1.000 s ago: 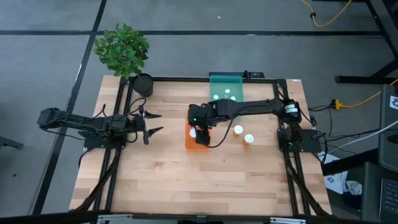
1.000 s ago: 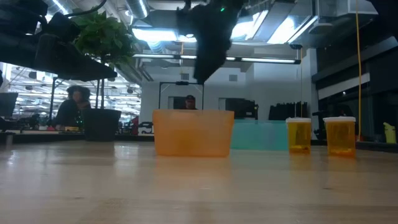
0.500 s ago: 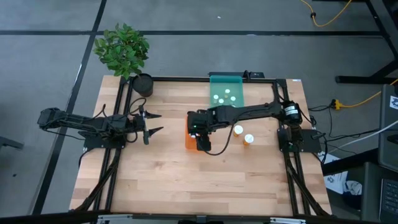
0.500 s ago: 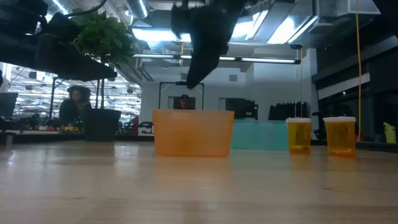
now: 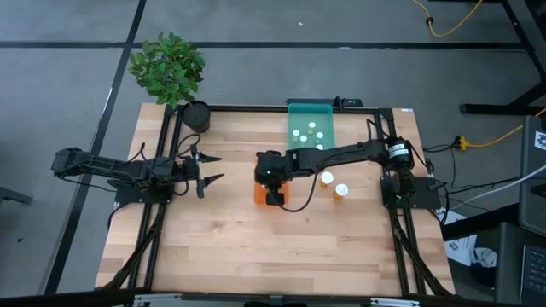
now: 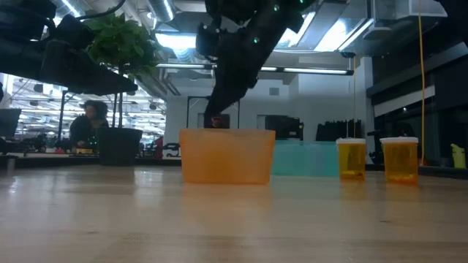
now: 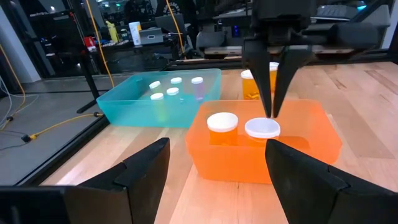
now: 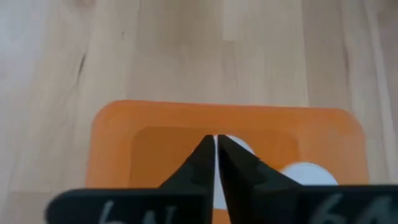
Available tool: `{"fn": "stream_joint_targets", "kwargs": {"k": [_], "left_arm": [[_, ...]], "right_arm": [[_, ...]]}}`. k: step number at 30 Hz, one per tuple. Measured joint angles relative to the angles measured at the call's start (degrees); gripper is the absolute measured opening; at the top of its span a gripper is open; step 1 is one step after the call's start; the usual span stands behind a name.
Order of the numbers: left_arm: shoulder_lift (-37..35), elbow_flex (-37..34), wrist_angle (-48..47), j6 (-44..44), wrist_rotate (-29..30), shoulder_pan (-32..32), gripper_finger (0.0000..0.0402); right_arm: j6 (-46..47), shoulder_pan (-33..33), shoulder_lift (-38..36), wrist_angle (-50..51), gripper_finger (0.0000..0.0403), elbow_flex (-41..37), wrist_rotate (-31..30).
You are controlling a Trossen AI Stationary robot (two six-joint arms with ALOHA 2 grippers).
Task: Pick and place medicine bottles into bin by pill shape (circle, oval)
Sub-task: Put the orange capsule bottle into the orange bin
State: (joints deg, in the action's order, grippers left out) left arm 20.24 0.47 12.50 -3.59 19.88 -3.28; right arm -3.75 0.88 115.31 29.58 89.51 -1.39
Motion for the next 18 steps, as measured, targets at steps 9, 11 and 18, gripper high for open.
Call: {"fn": "stream_joint_targets", "kwargs": {"k": [9, 11, 18], "left_arm": [[0.0, 0.0, 0.0, 0.0, 0.0, 0.0, 0.0257], [0.0, 0.0, 0.0, 0.0, 0.0, 0.0, 0.0257], [0.0, 0.0, 0.0, 0.0, 0.0, 0.0, 0.0257]], "right_arm": [[-1.3, 0.1, 0.0, -10.3, 0.0012, -4.7, 0.0], [-1.3, 0.1, 0.0, -9.8, 0.0013, -4.7, -0.1], [-0.8, 0.1, 0.0, -8.7, 0.0003, -4.7, -2.0]]}}
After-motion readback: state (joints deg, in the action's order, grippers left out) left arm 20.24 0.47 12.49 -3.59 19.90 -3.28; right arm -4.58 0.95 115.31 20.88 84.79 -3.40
